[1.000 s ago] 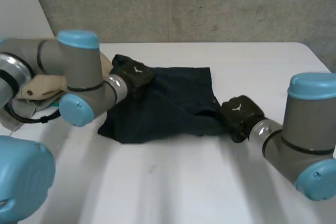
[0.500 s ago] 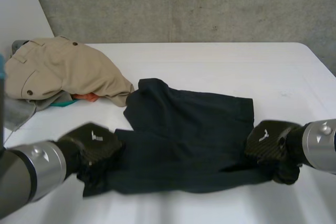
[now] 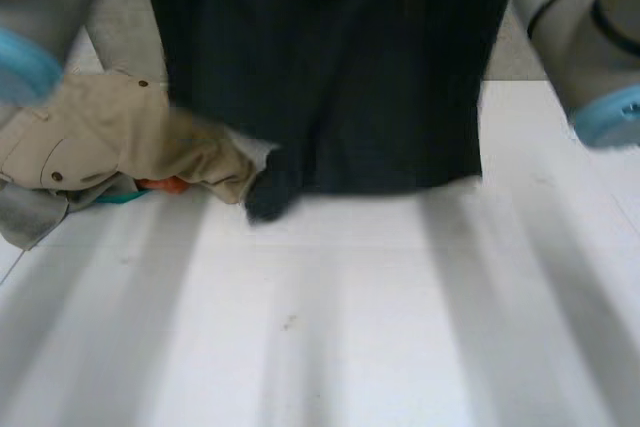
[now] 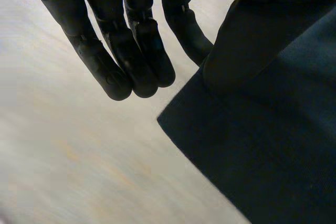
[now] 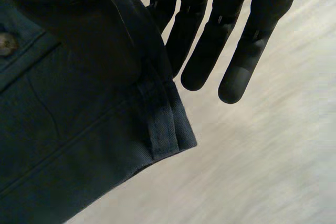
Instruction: Fold the laundry.
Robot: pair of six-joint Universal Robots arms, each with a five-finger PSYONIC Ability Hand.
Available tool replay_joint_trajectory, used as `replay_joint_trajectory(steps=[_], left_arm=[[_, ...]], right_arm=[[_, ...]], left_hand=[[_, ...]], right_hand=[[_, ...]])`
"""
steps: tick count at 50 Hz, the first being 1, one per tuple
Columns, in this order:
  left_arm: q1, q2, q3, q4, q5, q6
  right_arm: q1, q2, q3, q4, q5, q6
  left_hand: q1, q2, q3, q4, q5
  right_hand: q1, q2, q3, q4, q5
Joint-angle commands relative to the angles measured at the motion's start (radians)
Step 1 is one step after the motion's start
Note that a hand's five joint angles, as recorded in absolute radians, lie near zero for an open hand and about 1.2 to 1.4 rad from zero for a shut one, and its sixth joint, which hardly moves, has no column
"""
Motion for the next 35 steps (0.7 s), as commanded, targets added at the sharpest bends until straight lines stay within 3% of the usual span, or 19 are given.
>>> replay_joint_trajectory(steps=[1, 11, 19, 24, 30, 35], left_arm=[[0.028, 0.086, -0.043, 0.214, -0.008, -0.101], [0.039, 0.146, -0.416, 0.252, 0.003, -0.110], [0.013, 0.054, -0.758, 0.264, 0.069, -0.101], [-0.007, 0.010, -0.870, 0.260, 0.069, -0.096], [-0.010, 0.074, -0.987, 0.189, 0.075, -0.085], [-0.017, 0.230, -1.089, 0.015, 0.089, -0.061]], right_arm=[[0.010, -0.019, 0.012, -0.208, -0.039, 0.023], [0.023, 0.033, 0.155, -0.092, -0.051, 0.016], [0.023, 0.111, 0.409, -0.122, -0.106, 0.003], [-0.002, 0.159, 0.527, -0.144, -0.122, -0.044], [-0.023, 0.069, 0.613, -0.083, -0.134, -0.050], [-0.043, -0.078, 0.678, 0.131, -0.184, -0.092]], left_hand=[[0.239, 0.200, 0.209, 0.197, 0.226], [0.239, 0.200, 0.209, 0.197, 0.226], [0.239, 0.200, 0.209, 0.197, 0.226], [0.239, 0.200, 0.209, 0.197, 0.226], [0.239, 0.200, 0.209, 0.197, 0.226], [0.239, 0.200, 0.209, 0.197, 0.226]], right_hand=[[0.278, 0.214, 0.206, 0.198, 0.208], [0.278, 0.214, 0.206, 0.198, 0.208], [0.278, 0.214, 0.206, 0.198, 0.208], [0.278, 0.214, 0.206, 0.198, 0.208], [0.278, 0.214, 0.206, 0.198, 0.208], [0.278, 0.214, 0.206, 0.198, 0.208]])
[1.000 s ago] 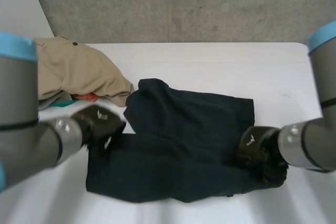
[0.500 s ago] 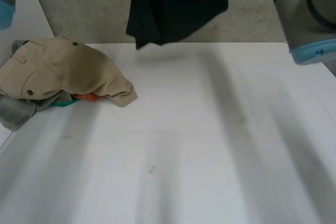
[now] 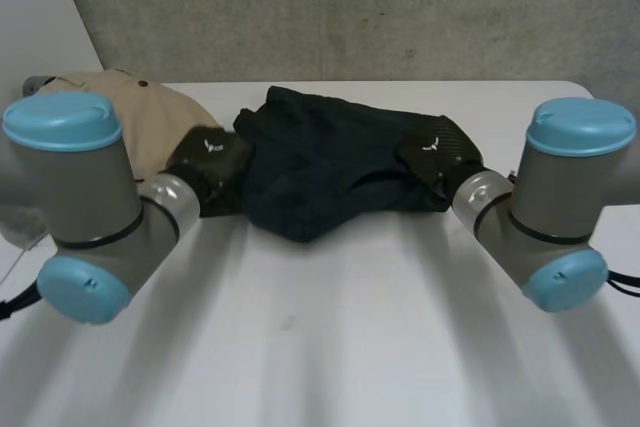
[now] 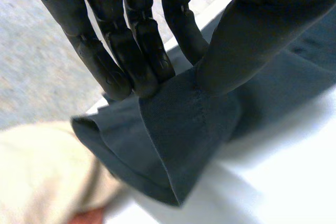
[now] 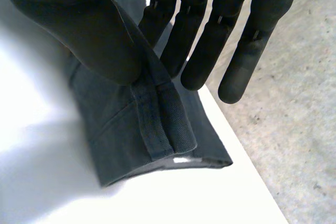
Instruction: Fold the laundry.
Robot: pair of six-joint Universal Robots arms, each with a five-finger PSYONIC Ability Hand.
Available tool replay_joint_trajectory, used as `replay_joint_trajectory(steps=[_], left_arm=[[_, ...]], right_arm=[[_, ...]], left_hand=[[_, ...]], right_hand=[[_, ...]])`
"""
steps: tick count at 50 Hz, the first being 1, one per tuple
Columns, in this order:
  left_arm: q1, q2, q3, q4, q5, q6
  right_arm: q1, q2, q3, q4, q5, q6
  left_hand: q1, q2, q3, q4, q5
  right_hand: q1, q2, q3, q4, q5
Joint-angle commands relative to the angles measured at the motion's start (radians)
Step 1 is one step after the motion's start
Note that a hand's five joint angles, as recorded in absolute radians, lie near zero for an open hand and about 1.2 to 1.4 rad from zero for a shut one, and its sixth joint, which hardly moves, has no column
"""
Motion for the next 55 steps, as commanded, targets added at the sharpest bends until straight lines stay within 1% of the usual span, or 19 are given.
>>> replay_joint_trajectory(steps=[1, 4, 7, 8, 11, 12, 15, 17, 22, 26, 27, 30, 31, 34, 35, 39, 45, 49, 55], left_arm=[[-0.010, 0.200, -0.141, -0.228, 0.020, 0.029], [-0.033, 0.292, -0.210, -0.370, 0.037, 0.031], [-0.049, 0.364, -0.262, -0.476, 0.051, 0.032], [-0.064, 0.412, -0.294, -0.545, 0.058, 0.032], [-0.093, 0.490, -0.332, -0.633, 0.071, 0.034], [-0.108, 0.535, -0.348, -0.685, 0.077, 0.032], [-0.131, 0.590, -0.360, -0.748, 0.084, 0.028], [-0.151, 0.621, -0.359, -0.785, 0.081, 0.037], [-0.132, 0.534, -0.296, -0.715, 0.052, 0.095], [-0.084, 0.396, -0.186, -0.604, 0.016, 0.143], [-0.073, 0.329, -0.122, -0.558, 0.009, 0.150], [-0.070, 0.227, -0.008, -0.500, -0.003, 0.158], [-0.073, 0.163, 0.076, -0.468, -0.011, 0.155], [-0.072, 0.066, 0.216, -0.426, -0.029, 0.155], [-0.072, -0.003, 0.315, -0.402, -0.049, 0.156], [-0.064, -0.176, 0.567, -0.369, -0.110, 0.164], [-0.061, -0.432, 0.902, -0.369, -0.156, 0.199], [-0.066, -0.540, 1.026, -0.360, -0.147, 0.212], [-0.087, -0.611, 1.073, -0.290, -0.127, 0.218]], right_arm=[[-0.030, -0.197, 0.088, 0.277, -0.062, -0.062], [-0.065, -0.281, 0.137, 0.471, -0.101, -0.165], [-0.101, -0.342, 0.188, 0.616, -0.127, -0.261], [-0.124, -0.375, 0.226, 0.709, -0.144, -0.329], [-0.159, -0.421, 0.292, 0.836, -0.167, -0.437], [-0.184, -0.449, 0.329, 0.908, -0.178, -0.503], [-0.216, -0.484, 0.361, 0.978, -0.204, -0.582], [-0.239, -0.506, 0.374, 0.973, -0.220, -0.593], [-0.245, -0.454, 0.351, 0.880, -0.232, -0.502], [-0.208, -0.360, 0.300, 0.780, -0.218, -0.429], [-0.180, -0.325, 0.271, 0.744, -0.203, -0.395], [-0.141, -0.265, 0.213, 0.681, -0.172, -0.350], [-0.123, -0.224, 0.166, 0.632, -0.146, -0.317], [-0.103, -0.166, 0.090, 0.555, -0.092, -0.261], [-0.096, -0.123, 0.034, 0.495, -0.053, -0.223], [-0.080, -0.031, -0.077, 0.353, 0.020, -0.145], [-0.067, 0.112, -0.197, 0.146, 0.066, -0.099], [-0.063, 0.189, -0.249, 0.026, 0.105, -0.105], [-0.050, 0.264, -0.297, -0.059, 0.145, -0.128]], left_hand=[[0.239, 0.198, 0.207, 0.197, 0.221], [0.239, 0.198, 0.207, 0.197, 0.221], [0.239, 0.198, 0.207, 0.197, 0.221], [0.239, 0.198, 0.207, 0.197, 0.221], [0.239, 0.198, 0.207, 0.197, 0.221], [0.239, 0.198, 0.207, 0.197, 0.221], [0.239, 0.198, 0.207, 0.197, 0.221], [0.239, 0.198, 0.207, 0.197, 0.221], [0.239, 0.198, 0.207, 0.197, 0.221], [0.239, 0.198, 0.207, 0.197, 0.221], [0.239, 0.198, 0.207, 0.197, 0.221], [0.239, 0.198, 0.207, 0.197, 0.221], [0.239, 0.198, 0.207, 0.197, 0.221], [0.239, 0.198, 0.207, 0.197, 0.221], [0.239, 0.198, 0.207, 0.197, 0.221], [0.239, 0.198, 0.207, 0.197, 0.221], [0.239, 0.198, 0.207, 0.197, 0.221], [0.239, 0.198, 0.207, 0.197, 0.221], [0.239, 0.198, 0.207, 0.197, 0.221]], right_hand=[[0.278, 0.214, 0.206, 0.198, 0.208], [0.278, 0.214, 0.206, 0.198, 0.208], [0.278, 0.214, 0.206, 0.198, 0.208], [0.278, 0.214, 0.206, 0.198, 0.208], [0.278, 0.214, 0.206, 0.198, 0.208], [0.278, 0.214, 0.206, 0.198, 0.208], [0.278, 0.214, 0.206, 0.198, 0.208], [0.278, 0.214, 0.206, 0.198, 0.208], [0.278, 0.214, 0.206, 0.198, 0.208], [0.278, 0.214, 0.206, 0.198, 0.208], [0.278, 0.214, 0.206, 0.198, 0.208], [0.278, 0.214, 0.206, 0.198, 0.208], [0.278, 0.214, 0.206, 0.198, 0.208], [0.278, 0.214, 0.206, 0.198, 0.208], [0.278, 0.214, 0.206, 0.198, 0.208], [0.278, 0.214, 0.206, 0.198, 0.208], [0.278, 0.214, 0.206, 0.198, 0.208], [0.278, 0.214, 0.206, 0.198, 0.208], [0.278, 0.214, 0.206, 0.198, 0.208]])
